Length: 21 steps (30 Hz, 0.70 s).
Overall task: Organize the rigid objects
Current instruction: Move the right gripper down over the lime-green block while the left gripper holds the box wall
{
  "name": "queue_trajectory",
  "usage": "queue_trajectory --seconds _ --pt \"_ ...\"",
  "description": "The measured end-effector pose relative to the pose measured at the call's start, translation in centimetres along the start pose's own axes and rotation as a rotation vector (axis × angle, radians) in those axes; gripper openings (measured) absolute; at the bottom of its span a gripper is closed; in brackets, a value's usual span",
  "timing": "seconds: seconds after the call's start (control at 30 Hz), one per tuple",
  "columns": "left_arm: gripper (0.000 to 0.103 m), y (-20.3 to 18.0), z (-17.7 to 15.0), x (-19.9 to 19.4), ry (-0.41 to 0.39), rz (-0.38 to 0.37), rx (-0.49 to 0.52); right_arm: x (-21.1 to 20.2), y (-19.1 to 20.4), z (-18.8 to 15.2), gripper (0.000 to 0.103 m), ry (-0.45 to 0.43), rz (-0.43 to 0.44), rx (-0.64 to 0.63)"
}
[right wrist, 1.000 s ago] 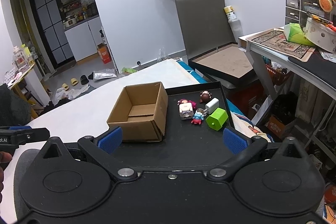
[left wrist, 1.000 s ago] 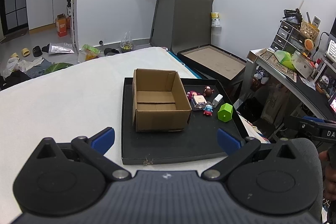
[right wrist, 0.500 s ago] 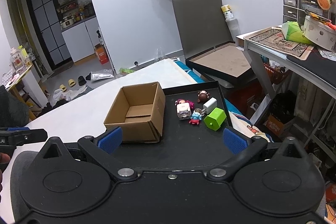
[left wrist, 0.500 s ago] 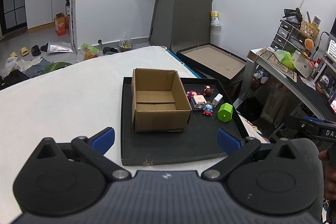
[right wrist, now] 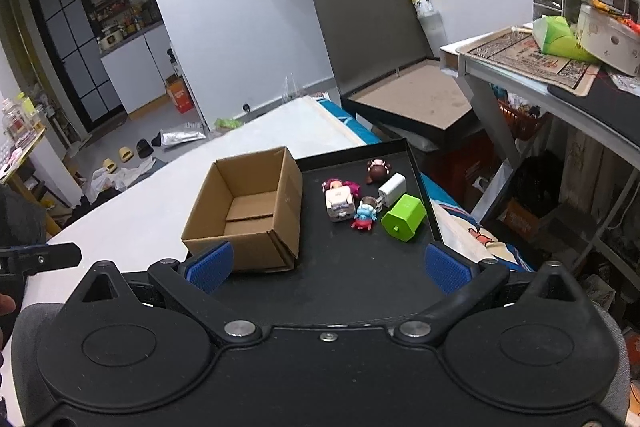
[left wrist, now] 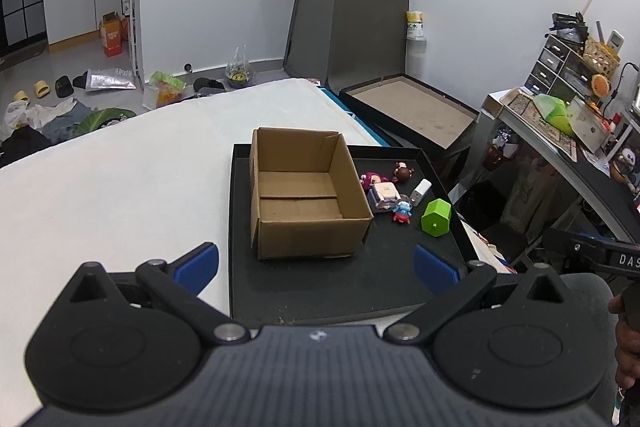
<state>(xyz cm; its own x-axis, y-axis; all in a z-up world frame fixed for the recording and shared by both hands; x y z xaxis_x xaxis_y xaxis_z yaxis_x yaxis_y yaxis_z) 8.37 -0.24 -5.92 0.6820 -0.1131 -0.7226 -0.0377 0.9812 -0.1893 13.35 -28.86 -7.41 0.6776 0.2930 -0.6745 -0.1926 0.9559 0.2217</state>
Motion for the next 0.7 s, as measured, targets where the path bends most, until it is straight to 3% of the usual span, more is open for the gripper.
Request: queue_trajectory --seconds 0.7 --pt "0.102 3.2 3.2 6.9 0.104 0.026 -0.066 6.4 -2.7 2.3 0.103 0.113 -0.055 0.044"
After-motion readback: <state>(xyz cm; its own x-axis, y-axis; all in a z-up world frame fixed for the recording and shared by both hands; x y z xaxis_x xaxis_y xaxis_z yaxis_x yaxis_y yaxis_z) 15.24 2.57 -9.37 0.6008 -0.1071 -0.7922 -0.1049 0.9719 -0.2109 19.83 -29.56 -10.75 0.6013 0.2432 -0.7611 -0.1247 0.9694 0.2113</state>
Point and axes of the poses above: each gripper's, at about its wrist camera, not at the fingertips, and x roughly the way its jaws point, y to its left, z to its top, the point moved 6 cm from there along x, roughly the way its jaws point, and after that the axes turned 2 degrees about y, right-handed, at the moved point
